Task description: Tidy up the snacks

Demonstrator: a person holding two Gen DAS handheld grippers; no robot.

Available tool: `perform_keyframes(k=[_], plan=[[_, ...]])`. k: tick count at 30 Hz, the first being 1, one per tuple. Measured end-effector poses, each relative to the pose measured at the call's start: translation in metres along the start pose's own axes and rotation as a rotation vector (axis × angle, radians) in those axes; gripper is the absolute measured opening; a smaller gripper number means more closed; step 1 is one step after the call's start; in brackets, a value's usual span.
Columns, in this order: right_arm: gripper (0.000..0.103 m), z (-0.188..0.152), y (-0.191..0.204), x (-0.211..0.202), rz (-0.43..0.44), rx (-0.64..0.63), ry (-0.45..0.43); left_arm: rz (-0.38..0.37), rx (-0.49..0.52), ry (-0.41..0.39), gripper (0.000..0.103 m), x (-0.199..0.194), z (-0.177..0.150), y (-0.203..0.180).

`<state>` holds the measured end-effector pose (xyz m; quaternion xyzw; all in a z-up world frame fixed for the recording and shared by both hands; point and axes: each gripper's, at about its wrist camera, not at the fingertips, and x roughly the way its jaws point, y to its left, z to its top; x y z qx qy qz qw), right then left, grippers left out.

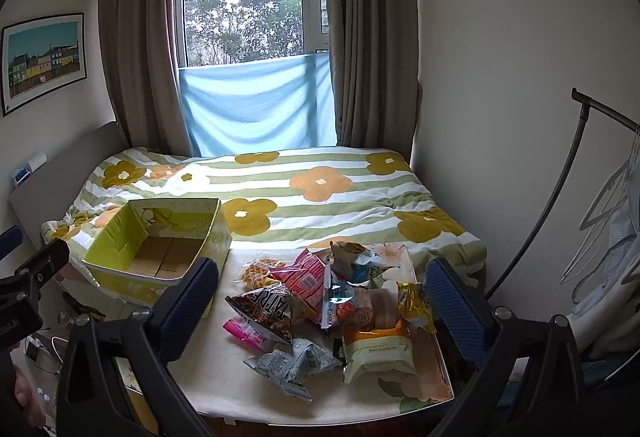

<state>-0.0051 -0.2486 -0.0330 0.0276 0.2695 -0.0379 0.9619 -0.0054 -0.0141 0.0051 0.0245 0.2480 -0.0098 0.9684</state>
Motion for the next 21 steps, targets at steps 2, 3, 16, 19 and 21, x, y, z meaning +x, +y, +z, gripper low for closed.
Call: perform_keyframes(k=[2,3,16,19,21], plan=[[0.103,0.0014,0.0030,-0.0018,0.002,-0.003,0.001,0.001,-0.001,-0.001,0.103,-0.0002,-0.0001,0.0008],[0.103,0.0013,0.0031,-0.0018,0.003,-0.003,0.001,0.001,0.000,-0.001,0.103,-0.0002,0.0005,0.0005],[0.103,0.0013,0.0031,-0.0004,0.002,-0.005,0.011,-0.004,-0.009,0.009,0.103,0.0029,-0.0006,0.0009],[0.103,0.0009,0.0037,0.0020,0.002,-0.003,0.017,-0.004,-0.015,0.012,0.103,0.0042,-0.0010,0.0024],[0.103,0.0008,0.0042,0.0025,0.004,-0.004,0.018,-0.004,-0.017,0.014,0.103,0.0054,-0.0017,0.0029]])
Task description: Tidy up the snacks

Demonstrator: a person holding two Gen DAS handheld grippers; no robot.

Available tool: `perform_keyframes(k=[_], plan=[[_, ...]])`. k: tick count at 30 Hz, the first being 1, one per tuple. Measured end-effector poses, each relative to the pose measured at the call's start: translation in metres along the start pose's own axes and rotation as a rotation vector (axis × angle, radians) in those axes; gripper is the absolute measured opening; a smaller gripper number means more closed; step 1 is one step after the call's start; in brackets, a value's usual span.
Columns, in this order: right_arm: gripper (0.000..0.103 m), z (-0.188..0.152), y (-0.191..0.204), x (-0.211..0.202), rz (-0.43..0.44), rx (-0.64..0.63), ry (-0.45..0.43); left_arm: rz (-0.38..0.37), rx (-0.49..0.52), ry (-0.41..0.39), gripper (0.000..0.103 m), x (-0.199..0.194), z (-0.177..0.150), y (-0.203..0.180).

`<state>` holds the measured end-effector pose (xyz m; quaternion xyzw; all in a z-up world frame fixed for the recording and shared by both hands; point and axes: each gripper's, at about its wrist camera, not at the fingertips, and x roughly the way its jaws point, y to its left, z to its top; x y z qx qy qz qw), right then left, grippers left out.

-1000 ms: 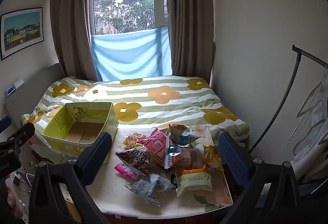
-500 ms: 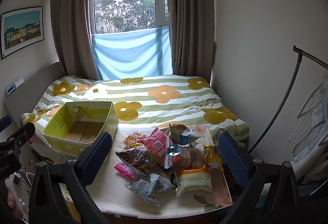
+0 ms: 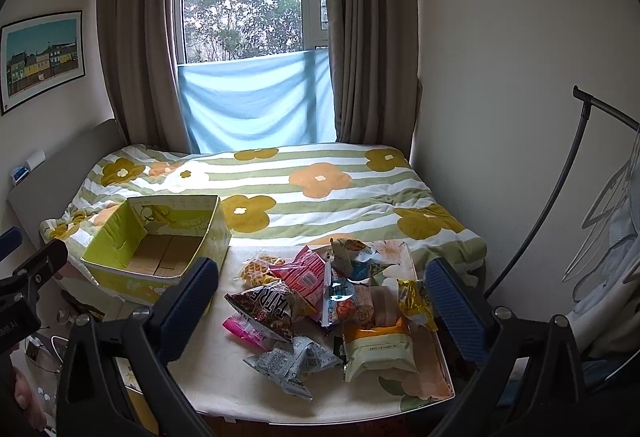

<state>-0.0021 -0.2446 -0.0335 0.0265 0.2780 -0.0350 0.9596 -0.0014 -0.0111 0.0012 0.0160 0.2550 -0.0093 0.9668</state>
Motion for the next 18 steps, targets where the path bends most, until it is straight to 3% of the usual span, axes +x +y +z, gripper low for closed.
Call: perform_keyframes(k=[18], plan=[[0.103,-0.0026,0.0053,0.0058,-0.008,-0.001,0.020,0.004,0.006,0.022,0.103,0.0077,-0.0027,0.0011]])
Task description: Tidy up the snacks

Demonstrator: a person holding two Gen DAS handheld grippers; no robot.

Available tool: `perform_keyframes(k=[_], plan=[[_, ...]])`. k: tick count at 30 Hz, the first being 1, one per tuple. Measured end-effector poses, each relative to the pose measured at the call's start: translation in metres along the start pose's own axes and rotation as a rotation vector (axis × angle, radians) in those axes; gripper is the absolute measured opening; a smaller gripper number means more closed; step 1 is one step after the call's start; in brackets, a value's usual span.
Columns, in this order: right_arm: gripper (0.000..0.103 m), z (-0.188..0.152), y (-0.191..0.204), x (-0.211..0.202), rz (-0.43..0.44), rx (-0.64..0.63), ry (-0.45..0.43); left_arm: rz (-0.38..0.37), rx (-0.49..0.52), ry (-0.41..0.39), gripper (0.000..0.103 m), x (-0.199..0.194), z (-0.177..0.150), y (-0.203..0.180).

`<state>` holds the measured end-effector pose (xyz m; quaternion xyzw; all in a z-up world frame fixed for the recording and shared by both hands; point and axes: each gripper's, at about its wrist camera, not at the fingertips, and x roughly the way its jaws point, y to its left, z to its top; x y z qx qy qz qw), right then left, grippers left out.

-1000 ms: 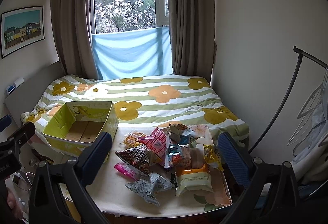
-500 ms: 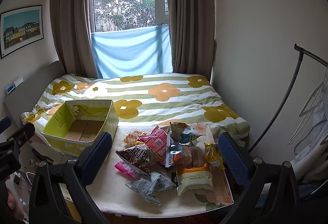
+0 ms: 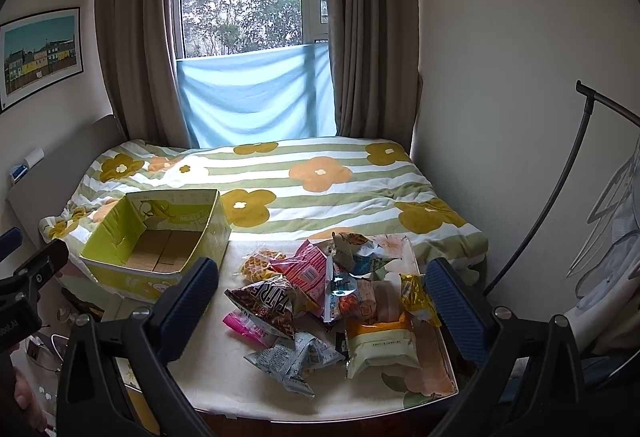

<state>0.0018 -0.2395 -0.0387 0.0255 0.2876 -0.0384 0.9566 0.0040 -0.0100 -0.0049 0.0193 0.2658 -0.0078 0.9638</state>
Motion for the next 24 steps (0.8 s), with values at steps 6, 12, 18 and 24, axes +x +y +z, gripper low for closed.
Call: perform_keyframes(k=[6,12,18,24], plan=[[0.103,0.001,-0.001,0.000,0.000,0.002,0.001,-0.005,-0.012,0.003,0.103,0.001,0.000,0.003],[0.103,0.000,-0.001,0.001,0.001,0.001,-0.001,-0.005,-0.012,0.003,0.103,0.001,0.000,0.003],[0.103,0.001,0.000,0.001,-0.003,0.005,0.003,-0.004,-0.010,0.005,0.103,0.002,0.000,0.004],[0.103,0.004,0.006,0.003,-0.013,0.010,0.000,-0.007,-0.011,-0.002,0.103,0.006,0.005,0.015]])
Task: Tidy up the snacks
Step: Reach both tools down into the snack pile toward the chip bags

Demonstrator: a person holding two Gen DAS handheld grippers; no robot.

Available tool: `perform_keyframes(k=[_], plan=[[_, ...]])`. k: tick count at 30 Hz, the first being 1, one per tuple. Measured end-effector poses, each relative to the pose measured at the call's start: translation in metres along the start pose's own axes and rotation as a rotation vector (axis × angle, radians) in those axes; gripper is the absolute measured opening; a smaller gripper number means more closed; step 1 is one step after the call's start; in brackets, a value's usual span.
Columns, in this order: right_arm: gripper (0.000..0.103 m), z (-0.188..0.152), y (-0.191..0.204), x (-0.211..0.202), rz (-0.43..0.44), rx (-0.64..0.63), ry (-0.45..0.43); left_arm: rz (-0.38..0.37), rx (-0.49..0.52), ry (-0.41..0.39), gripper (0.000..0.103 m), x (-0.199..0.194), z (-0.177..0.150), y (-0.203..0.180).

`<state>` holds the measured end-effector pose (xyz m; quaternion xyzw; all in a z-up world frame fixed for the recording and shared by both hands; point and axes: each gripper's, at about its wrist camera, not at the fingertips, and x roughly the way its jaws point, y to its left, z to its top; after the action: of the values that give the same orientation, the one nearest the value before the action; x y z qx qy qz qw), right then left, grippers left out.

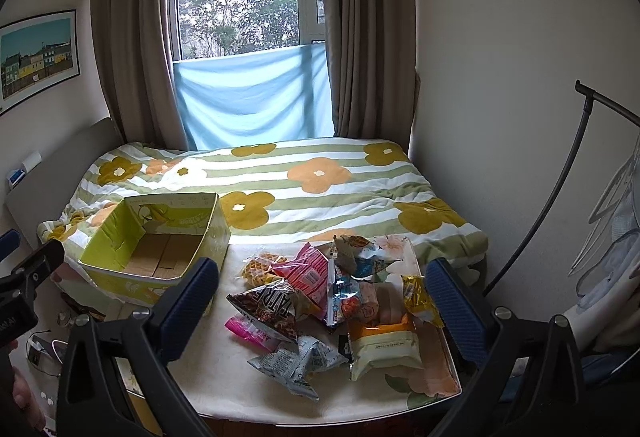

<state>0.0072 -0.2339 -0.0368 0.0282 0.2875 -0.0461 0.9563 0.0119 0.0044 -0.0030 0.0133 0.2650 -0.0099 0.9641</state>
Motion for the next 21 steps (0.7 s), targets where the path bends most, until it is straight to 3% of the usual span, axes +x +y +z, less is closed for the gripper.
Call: perform_keyframes(k=[12,21], plan=[[0.103,-0.001,0.009,0.005,0.011,0.007,0.016,-0.018,0.016,0.040,0.103,0.013,0.002,0.007],[0.103,-0.020,0.000,0.013,-0.023,0.051,0.060,-0.127,0.067,0.113,0.103,0.045,-0.011,-0.004]])
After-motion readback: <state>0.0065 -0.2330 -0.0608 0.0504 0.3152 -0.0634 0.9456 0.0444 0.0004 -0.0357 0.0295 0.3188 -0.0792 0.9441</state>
